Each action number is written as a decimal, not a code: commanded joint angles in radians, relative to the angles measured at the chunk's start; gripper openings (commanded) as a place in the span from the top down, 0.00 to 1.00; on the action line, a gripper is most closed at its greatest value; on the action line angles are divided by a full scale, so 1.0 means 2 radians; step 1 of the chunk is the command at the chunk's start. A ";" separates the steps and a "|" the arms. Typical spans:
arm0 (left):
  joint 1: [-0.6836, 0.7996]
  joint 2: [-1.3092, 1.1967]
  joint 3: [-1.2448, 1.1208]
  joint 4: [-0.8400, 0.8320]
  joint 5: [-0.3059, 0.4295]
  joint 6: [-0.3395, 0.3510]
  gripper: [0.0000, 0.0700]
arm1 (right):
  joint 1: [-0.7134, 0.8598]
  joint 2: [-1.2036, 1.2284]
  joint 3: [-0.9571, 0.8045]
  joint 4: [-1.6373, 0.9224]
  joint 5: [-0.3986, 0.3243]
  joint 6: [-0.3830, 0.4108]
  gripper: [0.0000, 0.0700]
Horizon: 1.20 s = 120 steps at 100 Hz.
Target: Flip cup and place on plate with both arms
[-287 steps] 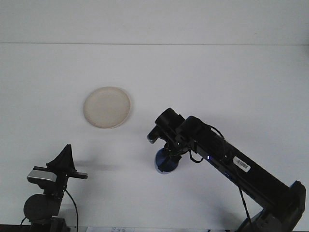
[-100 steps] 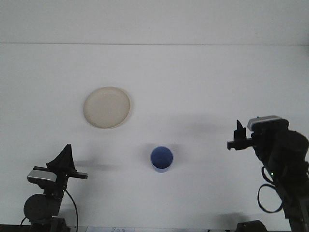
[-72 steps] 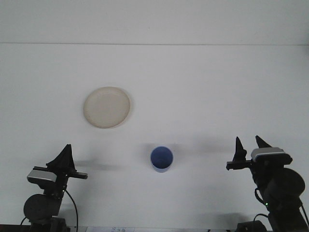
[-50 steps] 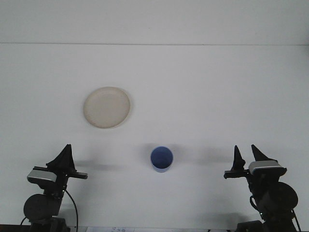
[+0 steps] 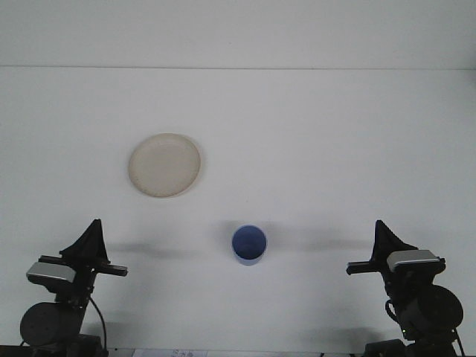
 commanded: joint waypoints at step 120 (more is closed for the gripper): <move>0.000 0.378 0.406 -0.433 0.034 -0.018 0.22 | 0.001 0.002 0.004 -0.020 -0.001 0.006 1.00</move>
